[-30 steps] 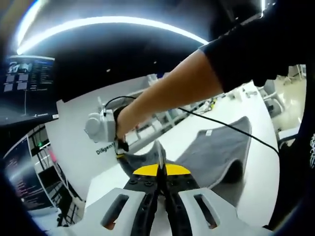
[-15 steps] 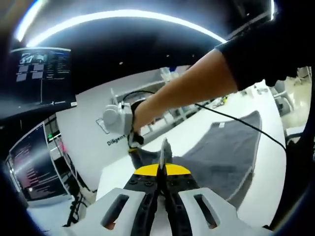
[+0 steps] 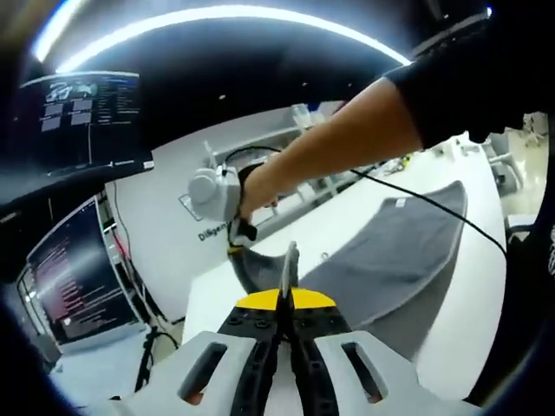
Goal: Open the folded towel by lifting each exposed corner and separating the folded layers until the towel lies flat within the target outline without major curled edges
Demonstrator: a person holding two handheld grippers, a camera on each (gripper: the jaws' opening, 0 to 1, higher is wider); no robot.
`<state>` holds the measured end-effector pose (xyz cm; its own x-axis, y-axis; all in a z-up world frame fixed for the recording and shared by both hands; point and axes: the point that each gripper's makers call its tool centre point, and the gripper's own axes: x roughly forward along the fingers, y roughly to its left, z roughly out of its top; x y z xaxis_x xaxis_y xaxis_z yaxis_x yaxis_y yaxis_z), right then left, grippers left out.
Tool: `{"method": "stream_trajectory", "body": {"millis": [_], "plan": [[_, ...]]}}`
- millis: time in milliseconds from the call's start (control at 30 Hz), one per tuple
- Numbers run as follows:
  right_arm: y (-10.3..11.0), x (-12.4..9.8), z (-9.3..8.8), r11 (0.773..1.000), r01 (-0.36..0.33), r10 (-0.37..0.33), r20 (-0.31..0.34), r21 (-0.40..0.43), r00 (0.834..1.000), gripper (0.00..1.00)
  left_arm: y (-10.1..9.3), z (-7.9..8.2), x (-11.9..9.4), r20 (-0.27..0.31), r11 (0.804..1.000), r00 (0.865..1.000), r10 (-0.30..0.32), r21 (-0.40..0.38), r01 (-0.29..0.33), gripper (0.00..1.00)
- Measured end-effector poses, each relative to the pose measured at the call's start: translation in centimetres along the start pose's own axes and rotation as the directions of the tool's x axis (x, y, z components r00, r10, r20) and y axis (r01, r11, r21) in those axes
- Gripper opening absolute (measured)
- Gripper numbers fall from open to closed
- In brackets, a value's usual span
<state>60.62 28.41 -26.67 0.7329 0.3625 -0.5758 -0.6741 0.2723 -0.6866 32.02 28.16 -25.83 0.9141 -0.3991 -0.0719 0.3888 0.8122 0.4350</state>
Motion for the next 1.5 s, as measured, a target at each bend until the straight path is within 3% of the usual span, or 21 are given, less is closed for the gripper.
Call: {"method": "stream_trajectory", "body": {"millis": [133,267,333,400,567,1000,1200,1433,1500], "plan": [[0.7,0.8,0.6,1.000,-0.006,0.006,0.005,-0.006,1.000,0.00,-0.6,-1.9,-0.3,-0.077,0.999,0.996,-0.036,0.030,0.038,0.02],[1.7,1.8,1.3,1.000,0.009,-0.008,0.026,-0.025,1.000,0.00,-0.3,-2.6,-0.5,-0.116,0.999,0.993,-0.021,0.046,0.026,0.02],[2.4,2.2,1.5,1.000,0.003,-0.002,0.033,-0.028,0.999,0.00,-0.7,-3.0,-0.7,-0.139,0.998,0.989,-0.045,0.047,0.052,0.02],[3.2,2.8,1.8,1.000,-0.004,0.006,0.040,-0.031,0.999,0.00,-1.7,-4.4,-0.9,-0.197,0.992,0.976,-0.091,0.069,0.107,0.02],[4.6,3.7,2.9,0.999,-0.015,0.017,0.056,-0.037,0.998,0.00,-0.9,-5.3,-0.9,-0.230,0.995,0.971,-0.061,0.069,0.078,0.02],[6.4,5.7,2.9,0.999,-0.037,0.039,0.037,-0.034,0.999,0.00,-1.9,-7.1,-1.6,-0.296,0.988,0.948,-0.120,0.059,0.144,0.02],[7.7,6.1,3.3,0.998,-0.054,0.056,0.040,-0.038,0.998,0.00,-2.4,-9.5,-1.6,-0.373,0.983,0.915,-0.155,0.033,0.180,0.02],[9.0,6.9,3.4,0.996,-0.068,0.070,0.034,-0.053,0.997,0.00,-2.8,-10.2,-2.0,-0.397,0.978,0.901,-0.178,0.030,0.206,0.02],[9.3,7.2,3.4,0.996,-0.073,0.075,0.032,-0.050,0.997,0.00,-3.2,-10.8,-2.0,-0.419,0.974,0.887,-0.194,0.024,0.225,0.02]]}}
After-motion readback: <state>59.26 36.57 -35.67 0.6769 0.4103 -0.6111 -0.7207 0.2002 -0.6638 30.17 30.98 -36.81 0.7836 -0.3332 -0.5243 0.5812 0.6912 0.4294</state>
